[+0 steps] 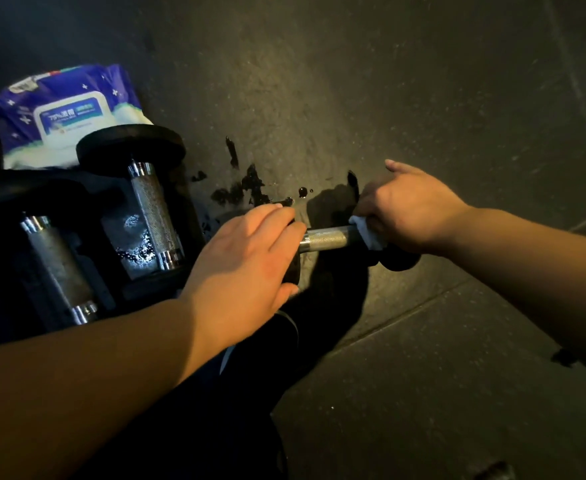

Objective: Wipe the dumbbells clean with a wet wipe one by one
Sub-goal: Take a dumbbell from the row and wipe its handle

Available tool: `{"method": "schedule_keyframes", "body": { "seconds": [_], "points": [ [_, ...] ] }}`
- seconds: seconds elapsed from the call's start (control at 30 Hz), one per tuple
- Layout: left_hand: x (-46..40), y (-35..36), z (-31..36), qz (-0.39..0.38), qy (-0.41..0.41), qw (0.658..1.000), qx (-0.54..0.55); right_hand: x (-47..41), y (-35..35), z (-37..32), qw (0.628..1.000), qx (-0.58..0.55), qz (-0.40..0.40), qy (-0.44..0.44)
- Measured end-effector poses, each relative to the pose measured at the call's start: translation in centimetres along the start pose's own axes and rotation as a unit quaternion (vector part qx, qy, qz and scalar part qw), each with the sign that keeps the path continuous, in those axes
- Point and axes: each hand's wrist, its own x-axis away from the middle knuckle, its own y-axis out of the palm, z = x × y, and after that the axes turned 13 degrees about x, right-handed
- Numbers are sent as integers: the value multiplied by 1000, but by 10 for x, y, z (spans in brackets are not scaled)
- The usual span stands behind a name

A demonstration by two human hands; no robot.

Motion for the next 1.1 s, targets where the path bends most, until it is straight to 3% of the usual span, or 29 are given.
{"method": "schedule_keyframes", "body": {
  "seconds": [0.1,0.23,0.4,0.53,0.7,0.83,1.0,1.1],
  "points": [
    [-1,0,-1,6,1,1000,7,3,5,-4,998,16,53,31],
    [-14,-8,-12,-4,-8,1000,26,1,5,-9,998,0,50,36],
    [-47,-38,-29,-80,-97,987,101,-1,0,-1,991,-34,111,61],
    [-74,-51,-43,-30,-132,983,128,-6,0,-3,984,-31,149,93],
    [-101,-51,-53,21,-141,988,66,-12,3,-5,969,-13,205,136],
    [-116,-59,-53,12,-155,987,52,-17,17,-6,957,22,242,156],
    [-79,-53,-24,-13,-79,990,-113,-17,24,-3,956,30,247,153],
    [-72,-43,-29,-59,-71,987,-131,-20,24,0,956,32,251,152]
  ]
}}
